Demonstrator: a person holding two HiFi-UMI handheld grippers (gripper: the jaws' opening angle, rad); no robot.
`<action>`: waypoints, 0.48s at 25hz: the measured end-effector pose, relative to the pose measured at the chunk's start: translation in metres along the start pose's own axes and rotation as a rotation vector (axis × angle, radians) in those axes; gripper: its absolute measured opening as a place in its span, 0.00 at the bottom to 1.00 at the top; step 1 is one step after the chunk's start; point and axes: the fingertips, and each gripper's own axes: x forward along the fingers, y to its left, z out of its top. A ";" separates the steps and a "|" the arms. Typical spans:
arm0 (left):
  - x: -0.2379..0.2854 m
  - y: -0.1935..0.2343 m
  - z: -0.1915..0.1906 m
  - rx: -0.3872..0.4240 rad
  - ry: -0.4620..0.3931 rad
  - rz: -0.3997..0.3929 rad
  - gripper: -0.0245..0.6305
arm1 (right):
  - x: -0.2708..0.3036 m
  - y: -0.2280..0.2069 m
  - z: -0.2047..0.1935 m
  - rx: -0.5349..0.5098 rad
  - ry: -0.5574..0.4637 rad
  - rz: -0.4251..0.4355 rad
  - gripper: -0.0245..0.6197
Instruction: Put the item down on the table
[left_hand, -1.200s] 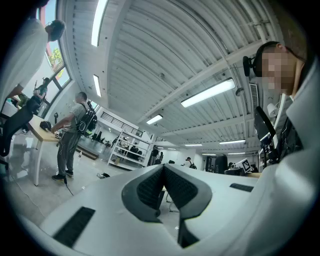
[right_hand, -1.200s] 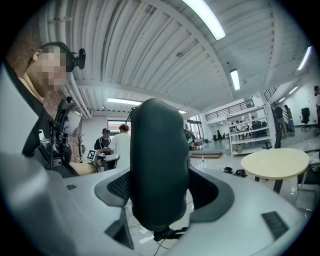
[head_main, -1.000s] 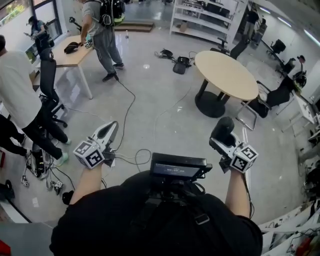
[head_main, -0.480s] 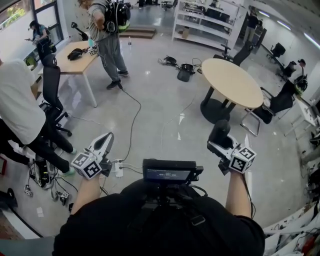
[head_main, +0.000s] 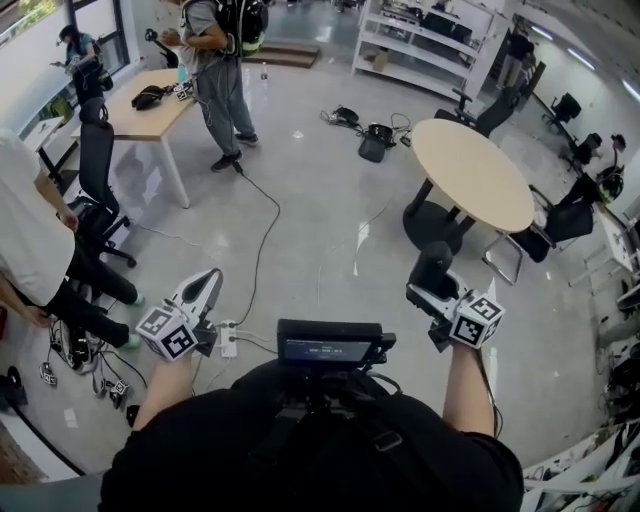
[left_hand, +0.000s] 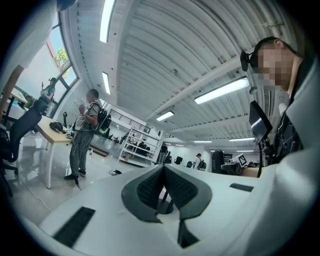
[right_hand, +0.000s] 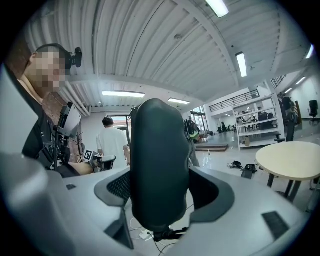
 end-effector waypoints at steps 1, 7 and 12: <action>0.013 -0.001 -0.003 0.005 0.003 0.005 0.04 | 0.003 -0.015 0.001 0.003 -0.001 0.010 0.57; 0.118 -0.010 0.003 0.007 -0.037 0.061 0.04 | 0.021 -0.129 0.018 -0.017 0.007 0.083 0.57; 0.221 -0.035 0.010 0.035 -0.058 0.043 0.04 | 0.022 -0.223 0.051 -0.062 -0.005 0.124 0.57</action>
